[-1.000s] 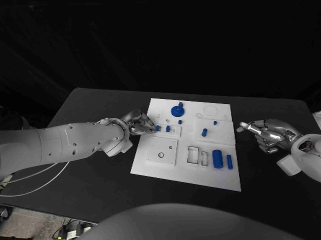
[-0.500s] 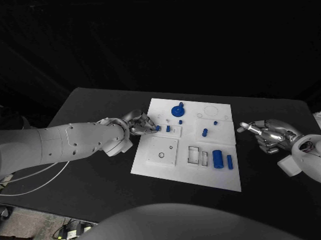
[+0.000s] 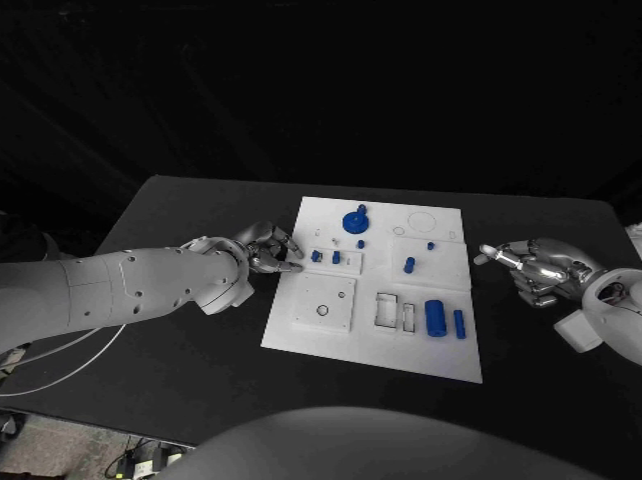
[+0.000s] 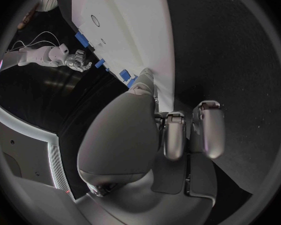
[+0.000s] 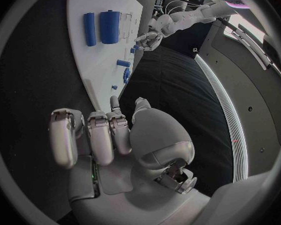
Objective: Assemble the parts on the task board
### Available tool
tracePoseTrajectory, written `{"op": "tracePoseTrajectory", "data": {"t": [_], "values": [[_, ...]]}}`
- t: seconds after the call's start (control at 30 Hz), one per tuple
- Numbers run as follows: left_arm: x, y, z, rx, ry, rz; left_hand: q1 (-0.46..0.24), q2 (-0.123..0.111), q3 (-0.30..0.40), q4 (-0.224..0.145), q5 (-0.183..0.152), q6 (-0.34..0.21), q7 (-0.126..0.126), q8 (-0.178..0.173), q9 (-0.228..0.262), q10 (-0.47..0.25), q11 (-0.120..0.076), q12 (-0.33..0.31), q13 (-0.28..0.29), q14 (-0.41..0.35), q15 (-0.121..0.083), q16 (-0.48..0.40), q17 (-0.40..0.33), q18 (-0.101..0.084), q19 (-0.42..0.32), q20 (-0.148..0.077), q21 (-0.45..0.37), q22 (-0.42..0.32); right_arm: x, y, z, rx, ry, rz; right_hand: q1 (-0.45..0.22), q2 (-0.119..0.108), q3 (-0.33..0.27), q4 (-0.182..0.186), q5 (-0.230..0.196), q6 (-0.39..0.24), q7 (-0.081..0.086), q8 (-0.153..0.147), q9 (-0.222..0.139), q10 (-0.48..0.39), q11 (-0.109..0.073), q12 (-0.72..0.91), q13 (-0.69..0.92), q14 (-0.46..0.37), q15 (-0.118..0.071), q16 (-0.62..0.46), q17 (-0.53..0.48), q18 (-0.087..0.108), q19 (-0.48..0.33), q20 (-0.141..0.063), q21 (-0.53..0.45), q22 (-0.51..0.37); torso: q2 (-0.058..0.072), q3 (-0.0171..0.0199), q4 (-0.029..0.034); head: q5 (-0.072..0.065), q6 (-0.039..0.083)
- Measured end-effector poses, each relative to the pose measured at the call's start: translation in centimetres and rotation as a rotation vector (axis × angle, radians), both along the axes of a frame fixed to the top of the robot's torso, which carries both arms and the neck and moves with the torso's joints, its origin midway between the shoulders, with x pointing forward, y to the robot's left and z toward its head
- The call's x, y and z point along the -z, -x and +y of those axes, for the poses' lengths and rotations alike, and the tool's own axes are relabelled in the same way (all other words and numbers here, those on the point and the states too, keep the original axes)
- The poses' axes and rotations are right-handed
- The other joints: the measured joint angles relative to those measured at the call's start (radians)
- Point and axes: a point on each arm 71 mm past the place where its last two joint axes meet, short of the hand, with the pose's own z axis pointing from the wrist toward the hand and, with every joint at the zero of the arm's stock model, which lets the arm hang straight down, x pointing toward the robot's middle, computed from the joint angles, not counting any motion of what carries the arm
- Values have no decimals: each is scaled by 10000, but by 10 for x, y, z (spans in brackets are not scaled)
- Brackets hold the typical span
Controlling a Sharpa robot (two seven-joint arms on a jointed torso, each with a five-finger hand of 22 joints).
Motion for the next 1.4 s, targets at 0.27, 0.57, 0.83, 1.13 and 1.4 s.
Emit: {"op": "tracePoseTrajectory", "data": {"t": [0.27,0.57,0.83,1.13,1.4], "values": [[0,2,6,-68,-286,-5,-686,103,-552,54,-701,-231,-228,682,351,3,71,0,0,-1,74,0,-1,0,35,35,-135,8,0,0,0,3,3,-1,-16,-15,0,0,0,0,0,0,0,0,0,2,0,0,1,0,-1,0,0,0,0,0,2,1,1,-17,0],[-14,1,4,183,-225,-506,-1431,252,-754,98,-422,-1217,550,1310,564,0,73,0,0,34,110,0,-2,-1,0,71,13,7,0,0,0,1,3,-3,-25,-23,0,0,0,0,0,0,1,0,0,2,-1,1,1,0,-2,0,0,0,0,0,5,0,-5,-26,0],[-77,-22,-6,632,76,-1930,-654,645,-308,45,844,-1124,458,1591,602,36,109,0,1,34,110,0,-3,-1,0,70,220,6,0,-1,2,-12,0,-6,44,-63,28,-28,0,0,0,0,1,0,0,12,-6,-25,-25,0,-2,0,0,0,0,0,5,3,-12,-14,0],[-117,-31,-24,1391,-374,-2722,-813,570,-158,58,900,-765,390,1408,230,36,109,0,0,34,109,0,-4,0,0,70,918,5,0,-1,4,-63,-25,-3,70,-38,28,-28,0,0,0,0,1,0,0,24,-3,-25,-25,0,-4,0,0,0,0,0,0,6,-17,6,0],[-113,-28,-45,2358,-2128,-2186,-1359,235,-76,83,1165,-829,507,730,-249,-17,162,0,0,34,109,0,-5,0,-1,70,1098,5,0,1,5,-80,-50,0,70,-37,27,-28,0,0,0,0,2,0,0,-4,0,-24,-24,0,-4,0,0,0,0,0,10,4,-9,-45,0]]}}
